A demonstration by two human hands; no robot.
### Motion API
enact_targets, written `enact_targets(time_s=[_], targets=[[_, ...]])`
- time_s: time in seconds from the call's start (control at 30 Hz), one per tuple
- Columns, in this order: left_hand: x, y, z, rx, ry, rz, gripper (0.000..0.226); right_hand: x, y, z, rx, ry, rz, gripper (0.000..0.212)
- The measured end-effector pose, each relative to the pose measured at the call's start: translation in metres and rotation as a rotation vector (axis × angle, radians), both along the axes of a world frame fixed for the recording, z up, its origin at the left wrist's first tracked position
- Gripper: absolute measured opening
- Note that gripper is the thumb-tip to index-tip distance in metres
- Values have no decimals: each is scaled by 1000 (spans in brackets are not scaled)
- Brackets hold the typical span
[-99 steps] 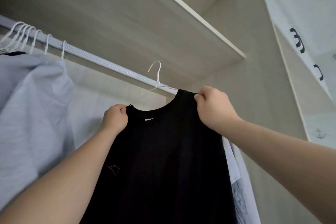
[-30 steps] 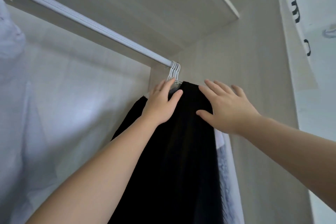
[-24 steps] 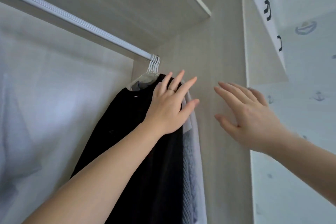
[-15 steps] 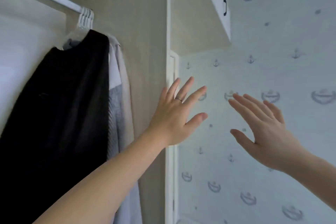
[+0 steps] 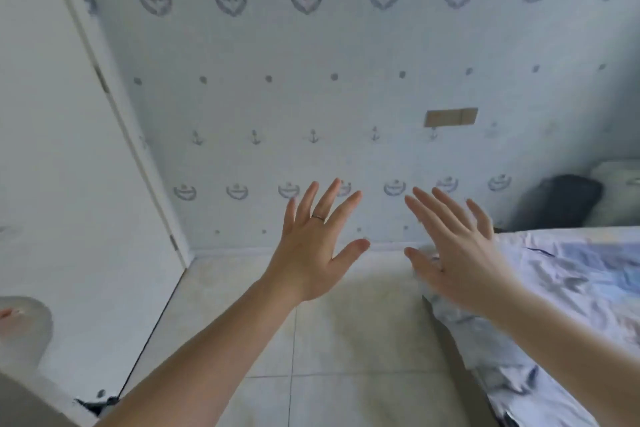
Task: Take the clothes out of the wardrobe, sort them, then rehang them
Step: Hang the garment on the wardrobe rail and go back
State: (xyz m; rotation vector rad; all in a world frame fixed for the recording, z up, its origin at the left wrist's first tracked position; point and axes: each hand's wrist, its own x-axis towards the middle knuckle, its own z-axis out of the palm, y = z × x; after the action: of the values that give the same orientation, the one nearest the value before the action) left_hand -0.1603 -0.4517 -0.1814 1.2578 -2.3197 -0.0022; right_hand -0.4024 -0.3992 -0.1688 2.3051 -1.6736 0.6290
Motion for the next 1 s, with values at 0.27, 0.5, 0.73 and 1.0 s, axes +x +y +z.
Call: enact_targets(time_s=[0.27, 0.5, 0.73, 1.0], targets=[[-127, -64, -117, 318, -2, -192, 73, -105, -13, -114, 270, -54, -340, 71], [-233, -158, -168, 521, -34, -308, 68, -191, -55, -163, 414, -140, -629, 69], [-339, -242, -196, 625, -150, -485, 78, -259, -93, -195, 514, -208, -870, 70], [-454, -286, -217, 704, -315, -703, 72, -328, -111, -221, 552, -346, -1101, 71]])
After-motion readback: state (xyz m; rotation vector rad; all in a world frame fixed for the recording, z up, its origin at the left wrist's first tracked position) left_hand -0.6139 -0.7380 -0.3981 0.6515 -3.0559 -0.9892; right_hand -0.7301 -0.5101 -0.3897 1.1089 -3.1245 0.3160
